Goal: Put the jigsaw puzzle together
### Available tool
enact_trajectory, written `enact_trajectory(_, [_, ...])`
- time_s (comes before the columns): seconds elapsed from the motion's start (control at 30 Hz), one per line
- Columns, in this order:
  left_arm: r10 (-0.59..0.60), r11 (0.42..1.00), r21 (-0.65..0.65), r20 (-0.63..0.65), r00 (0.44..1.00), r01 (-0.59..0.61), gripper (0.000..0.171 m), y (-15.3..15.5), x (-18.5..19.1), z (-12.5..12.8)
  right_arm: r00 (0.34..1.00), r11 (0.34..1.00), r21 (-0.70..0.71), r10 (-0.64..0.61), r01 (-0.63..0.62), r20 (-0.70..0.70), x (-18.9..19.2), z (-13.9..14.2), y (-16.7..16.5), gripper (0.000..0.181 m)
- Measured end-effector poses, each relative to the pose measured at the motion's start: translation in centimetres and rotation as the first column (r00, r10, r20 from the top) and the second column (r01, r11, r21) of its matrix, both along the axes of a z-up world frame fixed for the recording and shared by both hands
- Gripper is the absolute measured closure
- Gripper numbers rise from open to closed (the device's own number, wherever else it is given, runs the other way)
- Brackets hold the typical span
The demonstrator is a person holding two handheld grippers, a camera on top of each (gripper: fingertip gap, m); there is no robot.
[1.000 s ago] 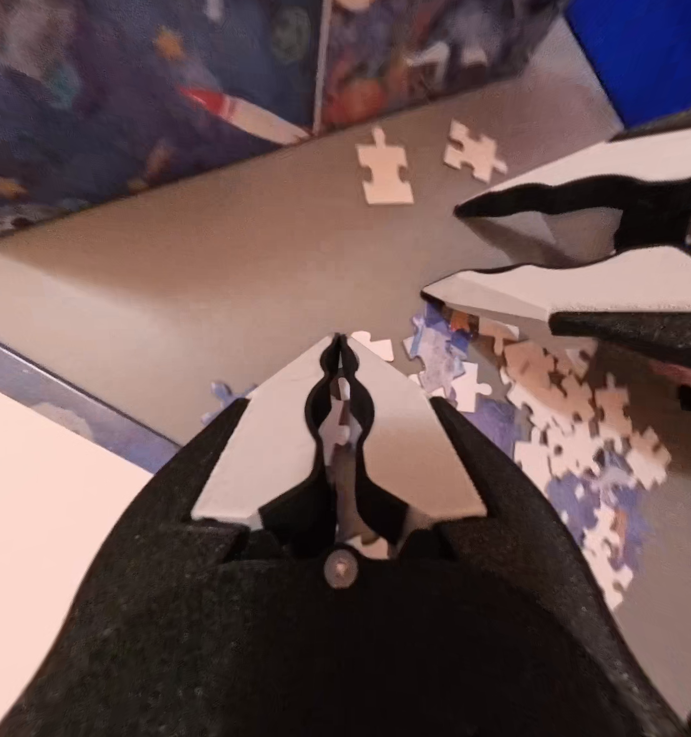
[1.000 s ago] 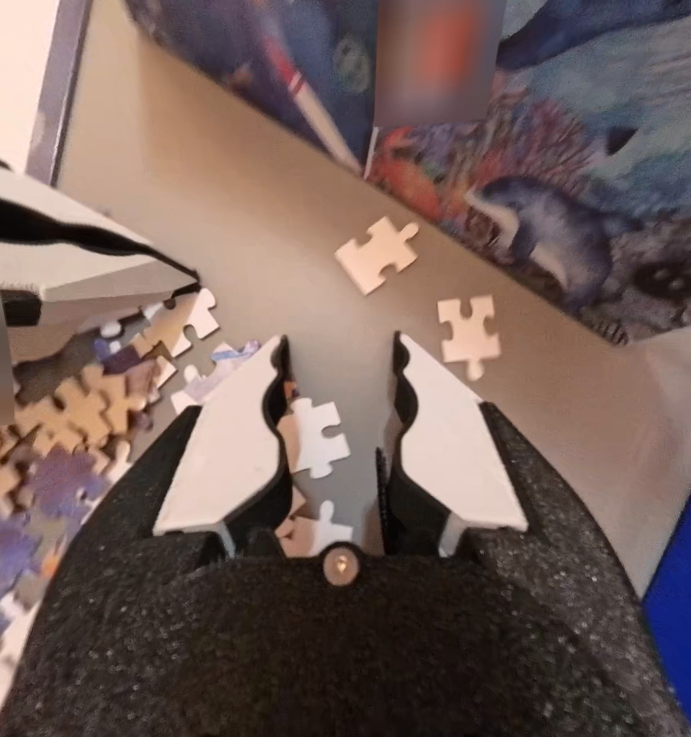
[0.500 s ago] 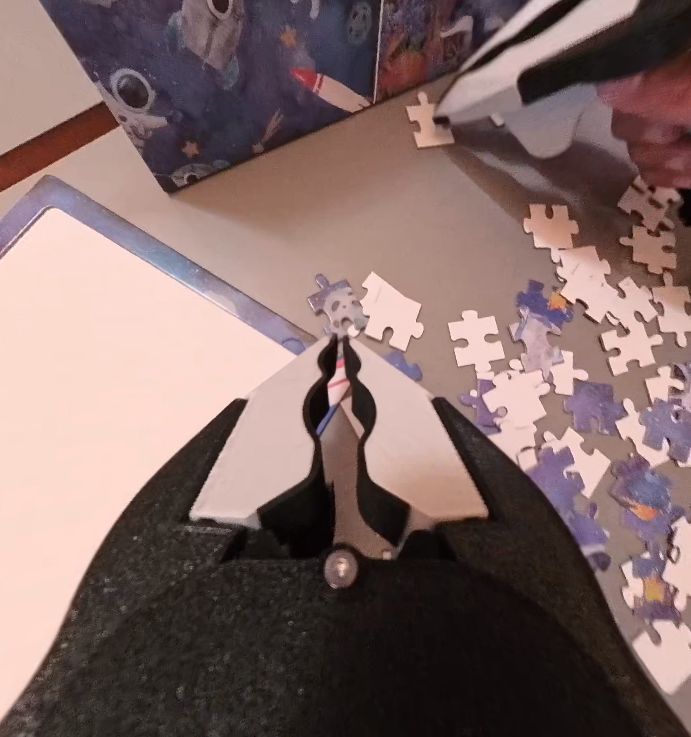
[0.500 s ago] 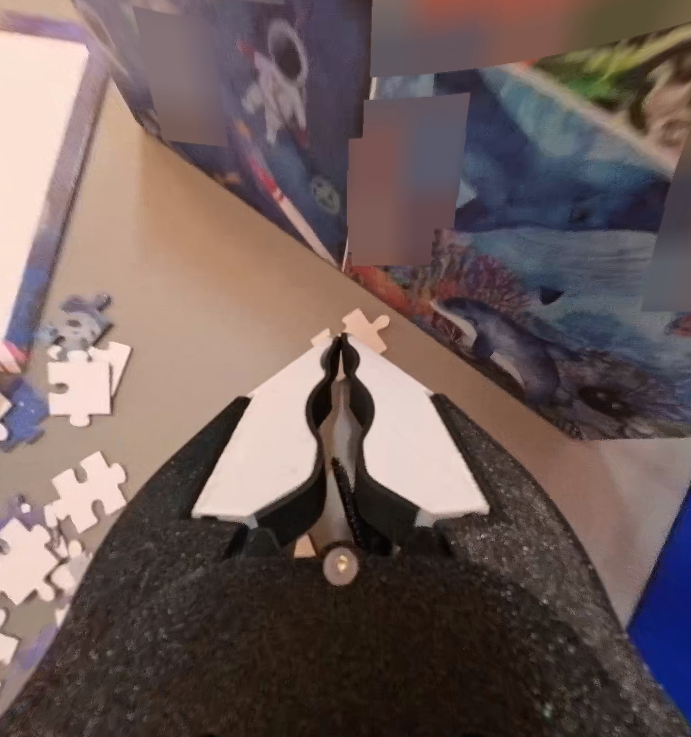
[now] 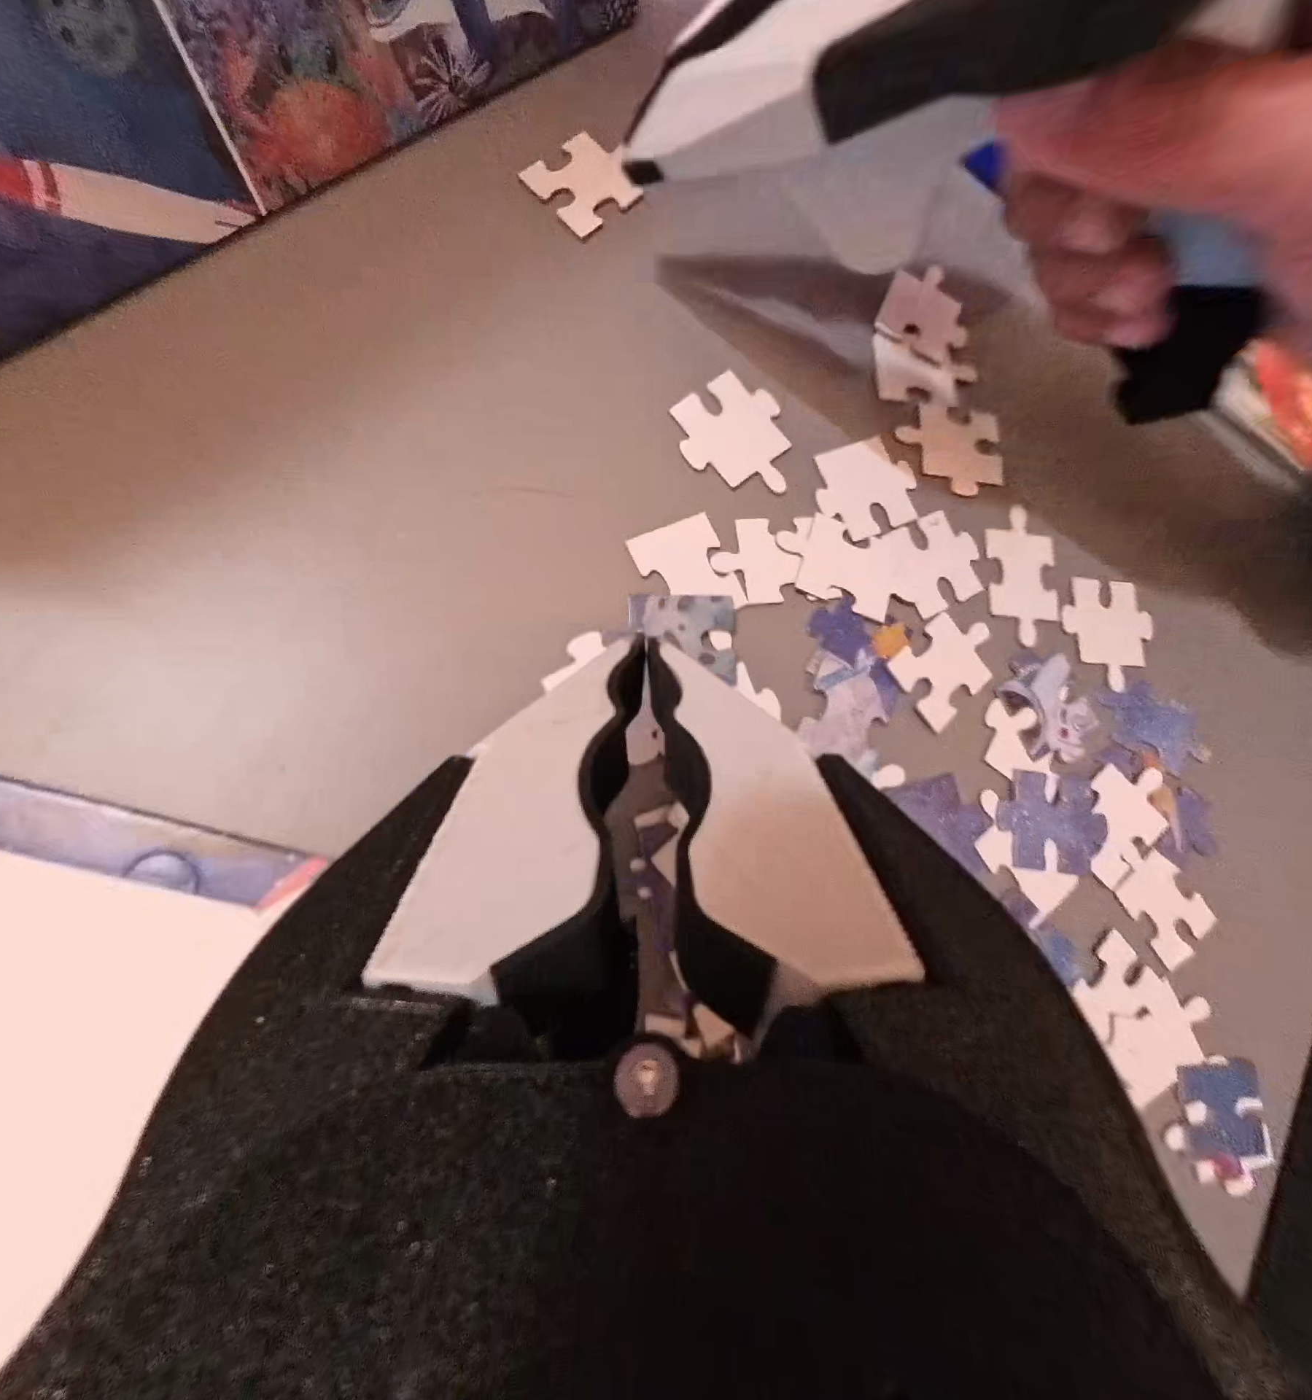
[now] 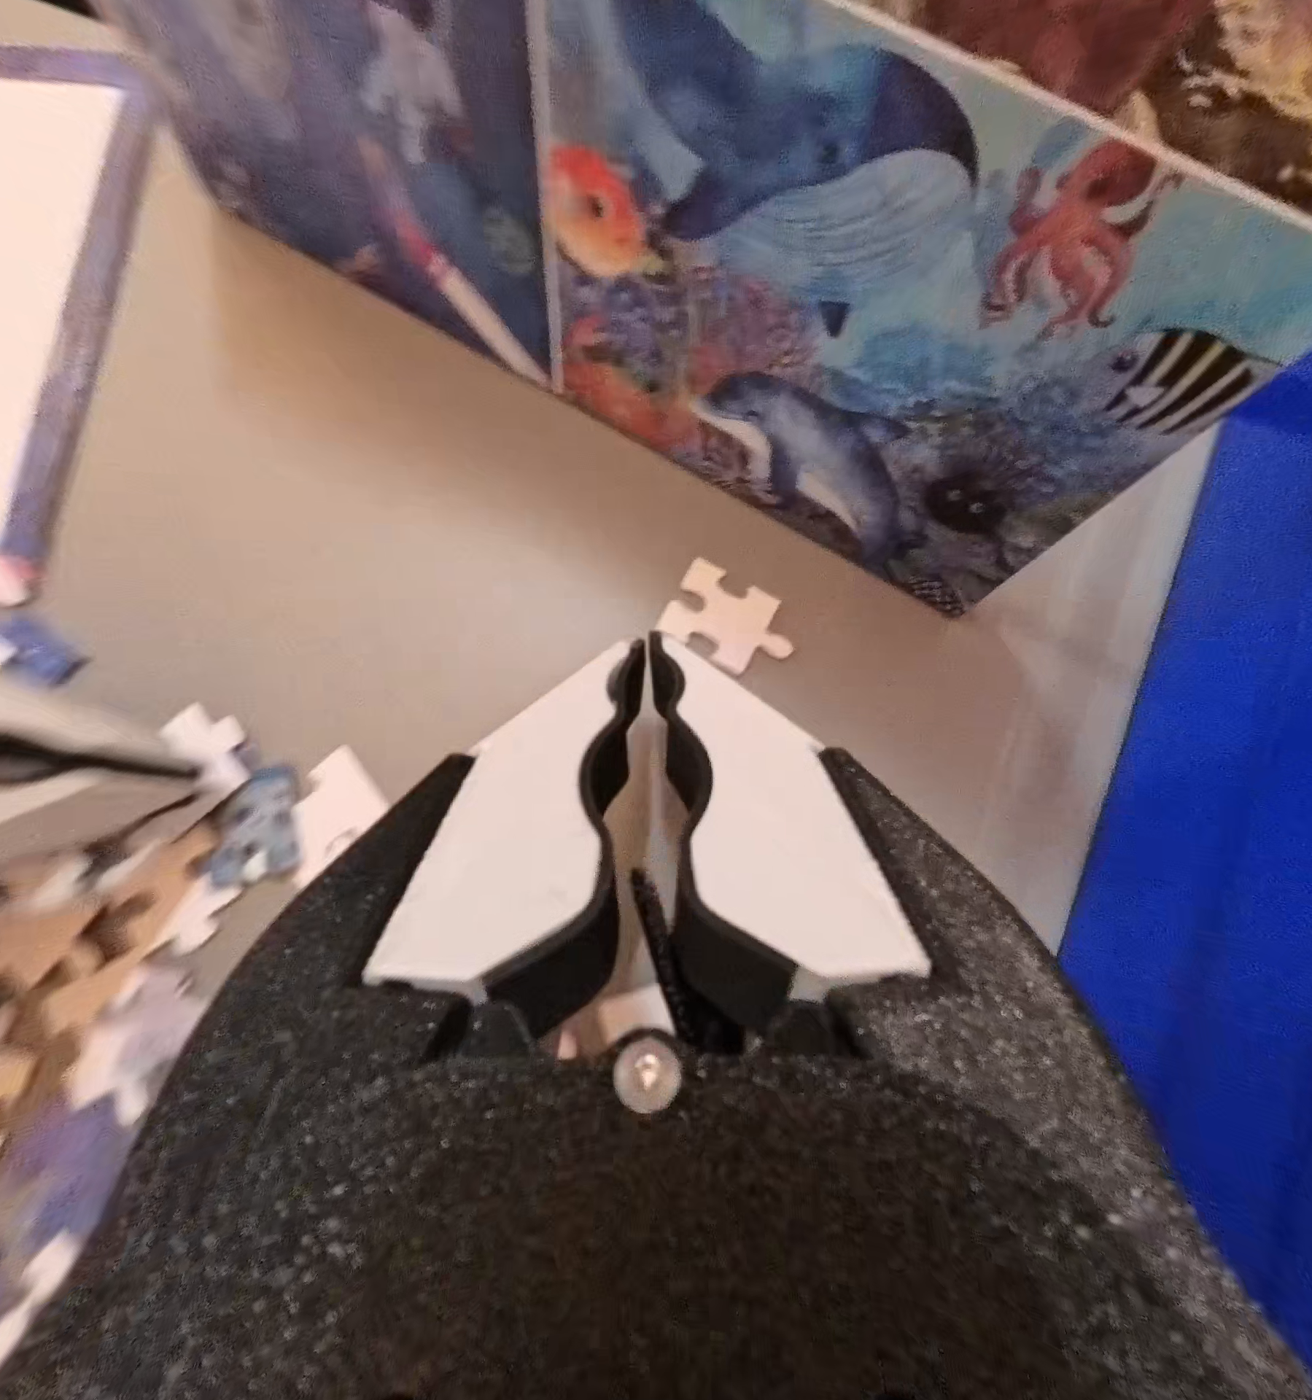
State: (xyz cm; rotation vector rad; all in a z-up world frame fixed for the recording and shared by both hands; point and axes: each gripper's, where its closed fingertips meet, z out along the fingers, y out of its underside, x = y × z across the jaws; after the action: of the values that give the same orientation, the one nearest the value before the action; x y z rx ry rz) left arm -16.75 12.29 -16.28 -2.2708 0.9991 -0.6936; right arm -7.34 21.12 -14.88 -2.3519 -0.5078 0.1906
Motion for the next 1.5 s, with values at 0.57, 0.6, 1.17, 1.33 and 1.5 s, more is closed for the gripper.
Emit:
enact_trajectory(0.57, [-0.339,0.94,0.009,-0.078,0.937,0.341,0.163,-15.7,-11.9,-1.3,0.944,0.937,-0.113,0.325,-0.329,-0.055,-3.9,-0.4,-10.2,0.181])
enact_trajectory(0.6, [-0.325,0.945,0.001,-0.058,0.944,0.326,0.164,-15.1,-11.2,-1.3,0.956,0.953,-0.091,0.28,-0.288,-0.086,-3.0,0.2,-10.9,0.181])
enact_trajectory(1.17, [-0.647,0.761,-0.065,-0.009,0.762,0.645,0.168,-22.6,-8.8,-0.6,0.804,0.804,-0.063,0.594,-0.592,0.033,-7.4,-2.3,-23.1,0.181])
enact_trajectory(1.33, [-0.52,0.854,-0.033,-0.004,0.854,0.519,0.17,-20.0,-5.5,-1.3,0.829,0.825,0.082,0.56,-0.559,0.018,-4.4,1.6,-22.4,0.181])
enact_trajectory(1.5, [-0.387,0.91,0.136,-0.055,0.92,0.391,0.165,-16.2,-2.6,-0.4,0.953,0.954,-0.028,0.299,-0.298,0.042,4.0,-0.8,-22.1,0.181])
